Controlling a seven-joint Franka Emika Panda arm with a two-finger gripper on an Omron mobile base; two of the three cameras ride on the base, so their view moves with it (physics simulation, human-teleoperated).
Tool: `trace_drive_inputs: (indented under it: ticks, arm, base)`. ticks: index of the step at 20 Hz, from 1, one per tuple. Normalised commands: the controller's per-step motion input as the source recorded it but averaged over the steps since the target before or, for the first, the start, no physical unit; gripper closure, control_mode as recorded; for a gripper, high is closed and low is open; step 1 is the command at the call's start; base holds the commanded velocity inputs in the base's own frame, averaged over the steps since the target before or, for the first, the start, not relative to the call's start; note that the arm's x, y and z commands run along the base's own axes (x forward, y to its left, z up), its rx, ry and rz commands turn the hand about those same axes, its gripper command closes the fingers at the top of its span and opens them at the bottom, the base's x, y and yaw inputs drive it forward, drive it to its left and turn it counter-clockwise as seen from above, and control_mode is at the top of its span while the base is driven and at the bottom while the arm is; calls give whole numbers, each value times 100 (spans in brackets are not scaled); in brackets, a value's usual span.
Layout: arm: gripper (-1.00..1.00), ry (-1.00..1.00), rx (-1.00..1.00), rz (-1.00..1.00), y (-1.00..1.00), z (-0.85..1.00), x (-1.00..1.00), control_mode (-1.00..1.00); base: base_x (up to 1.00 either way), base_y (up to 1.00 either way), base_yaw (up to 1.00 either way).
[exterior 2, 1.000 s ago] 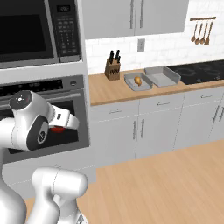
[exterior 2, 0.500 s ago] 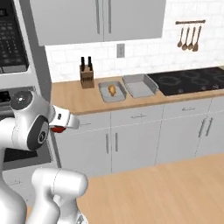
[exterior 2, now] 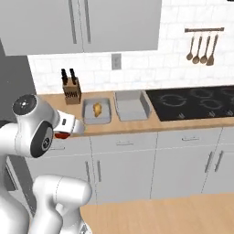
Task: Place one bell pepper and one chicken drumstick in each tupperware on the nearby counter, to pack two identical lunches.
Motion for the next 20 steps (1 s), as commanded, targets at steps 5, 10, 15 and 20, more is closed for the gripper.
trace_drive_inputs:
  ticks: [5, 10, 15, 20]
  arm:
    - [100, 0, 0, 0, 0, 0, 0, 100]
    - [100, 0, 0, 0, 0, 0, 0, 100]
    - [100, 3, 0, 2, -3, -11, 8, -100]
    - [100, 8, 0, 7, 14, -68, 28, -100]
  base:
    - [100, -35, 46]
    - [99, -71, 34]
    - [48, -60, 15]
    - [0, 0, 0]
